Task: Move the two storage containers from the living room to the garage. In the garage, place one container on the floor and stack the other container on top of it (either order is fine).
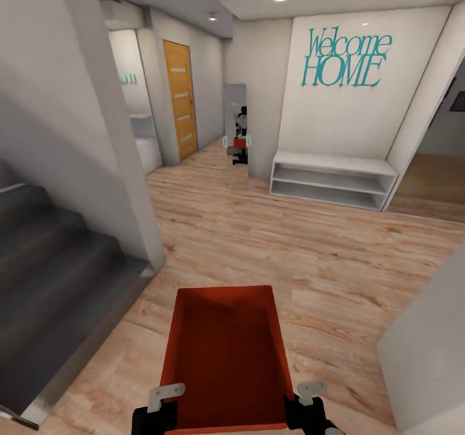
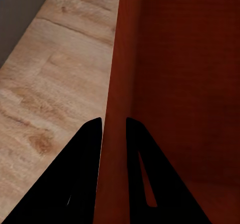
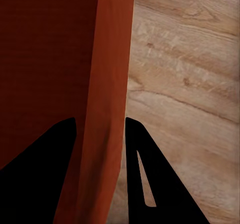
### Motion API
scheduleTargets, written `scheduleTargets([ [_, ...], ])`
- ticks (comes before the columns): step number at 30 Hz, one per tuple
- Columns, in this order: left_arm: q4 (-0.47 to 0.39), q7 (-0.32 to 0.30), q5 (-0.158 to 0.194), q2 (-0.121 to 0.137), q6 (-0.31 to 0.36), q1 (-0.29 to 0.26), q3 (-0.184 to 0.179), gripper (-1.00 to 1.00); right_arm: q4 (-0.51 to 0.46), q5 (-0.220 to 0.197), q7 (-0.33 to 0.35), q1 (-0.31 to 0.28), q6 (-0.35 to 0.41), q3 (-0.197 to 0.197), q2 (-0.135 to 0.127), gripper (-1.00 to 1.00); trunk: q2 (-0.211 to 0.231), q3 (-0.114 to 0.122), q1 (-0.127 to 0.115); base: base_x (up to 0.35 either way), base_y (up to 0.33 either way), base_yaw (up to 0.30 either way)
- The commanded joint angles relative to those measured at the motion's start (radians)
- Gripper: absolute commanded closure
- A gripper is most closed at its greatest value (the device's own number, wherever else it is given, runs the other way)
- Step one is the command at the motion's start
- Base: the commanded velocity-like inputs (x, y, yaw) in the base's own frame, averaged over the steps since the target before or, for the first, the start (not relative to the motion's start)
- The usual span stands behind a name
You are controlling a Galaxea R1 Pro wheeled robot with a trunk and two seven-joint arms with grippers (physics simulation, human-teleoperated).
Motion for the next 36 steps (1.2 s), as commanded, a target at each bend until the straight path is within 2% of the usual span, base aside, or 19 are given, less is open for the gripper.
scheduleTargets([
  [1, 0.033, 0.011, -0.002, -0.001, 0.009, 0.000, -0.009, 1.00, -0.003, 0.006, 0.013, -0.001, -0.036, -0.007, 0.017, 1.00, -0.002, -0.002, 0.001, 0.325, -0.070, -0.002],
  [7, 0.033, 0.011, -0.002, -0.001, 0.009, 0.000, -0.009, 1.00, -0.003, 0.005, 0.013, -0.001, -0.036, -0.007, 0.016, 1.00, -0.002, -0.002, 0.001, 0.325, -0.099, -0.008],
  [15, 0.033, 0.011, -0.002, -0.001, 0.009, 0.000, -0.009, 1.00, -0.003, 0.005, 0.013, -0.001, -0.036, -0.007, 0.017, 1.00, -0.002, -0.002, 0.001, 0.325, -0.104, -0.156],
  [26, 0.033, 0.011, -0.002, -0.001, 0.009, 0.000, -0.009, 1.00, -0.003, 0.005, 0.013, -0.001, -0.036, -0.007, 0.017, 1.00, -0.002, -0.002, 0.001, 0.325, -0.104, -0.007],
  [36, 0.033, 0.011, -0.002, -0.001, 0.009, 0.000, -0.008, 1.00, -0.003, 0.006, 0.012, -0.001, -0.036, -0.008, 0.017, 1.00, -0.002, -0.010, 0.001, 0.325, -0.104, 0.216],
])
